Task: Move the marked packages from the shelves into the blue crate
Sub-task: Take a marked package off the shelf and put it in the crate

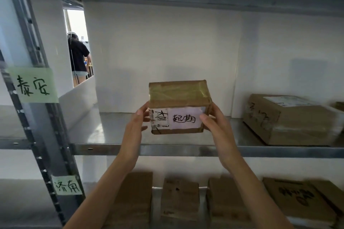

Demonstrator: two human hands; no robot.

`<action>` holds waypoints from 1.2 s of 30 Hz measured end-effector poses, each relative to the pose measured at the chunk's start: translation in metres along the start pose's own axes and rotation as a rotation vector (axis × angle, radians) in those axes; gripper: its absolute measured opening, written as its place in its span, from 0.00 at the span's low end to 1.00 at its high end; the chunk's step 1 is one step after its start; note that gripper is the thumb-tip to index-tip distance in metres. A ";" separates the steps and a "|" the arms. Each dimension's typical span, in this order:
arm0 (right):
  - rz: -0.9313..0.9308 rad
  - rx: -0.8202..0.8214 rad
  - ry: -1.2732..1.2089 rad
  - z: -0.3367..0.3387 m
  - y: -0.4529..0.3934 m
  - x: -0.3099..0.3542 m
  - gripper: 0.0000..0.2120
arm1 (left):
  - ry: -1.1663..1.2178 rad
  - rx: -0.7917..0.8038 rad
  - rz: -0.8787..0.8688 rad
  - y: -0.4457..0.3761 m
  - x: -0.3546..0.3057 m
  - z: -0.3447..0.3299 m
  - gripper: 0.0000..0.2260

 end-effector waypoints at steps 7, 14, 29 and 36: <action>-0.014 -0.103 -0.021 0.007 0.009 0.000 0.24 | 0.051 0.099 -0.061 0.007 -0.008 -0.010 0.23; -0.066 -0.076 -0.230 -0.002 0.012 -0.004 0.32 | 0.136 0.106 -0.045 0.013 -0.015 -0.019 0.24; 0.016 -0.160 -0.223 0.004 0.023 0.005 0.25 | 0.100 0.014 -0.142 0.029 -0.025 -0.040 0.24; 0.035 -0.215 -0.122 0.044 0.050 0.016 0.28 | 0.189 0.117 -0.164 0.032 -0.030 -0.105 0.25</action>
Point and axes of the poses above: each hand's wrist, its own y-axis away from the middle knuckle, its own z-axis out of the back of the hand, x = y × z, the point moved 8 cm from there along -y, towards the middle knuckle, and after that the axes turned 7 degrees about x, right-handed, at the moved point
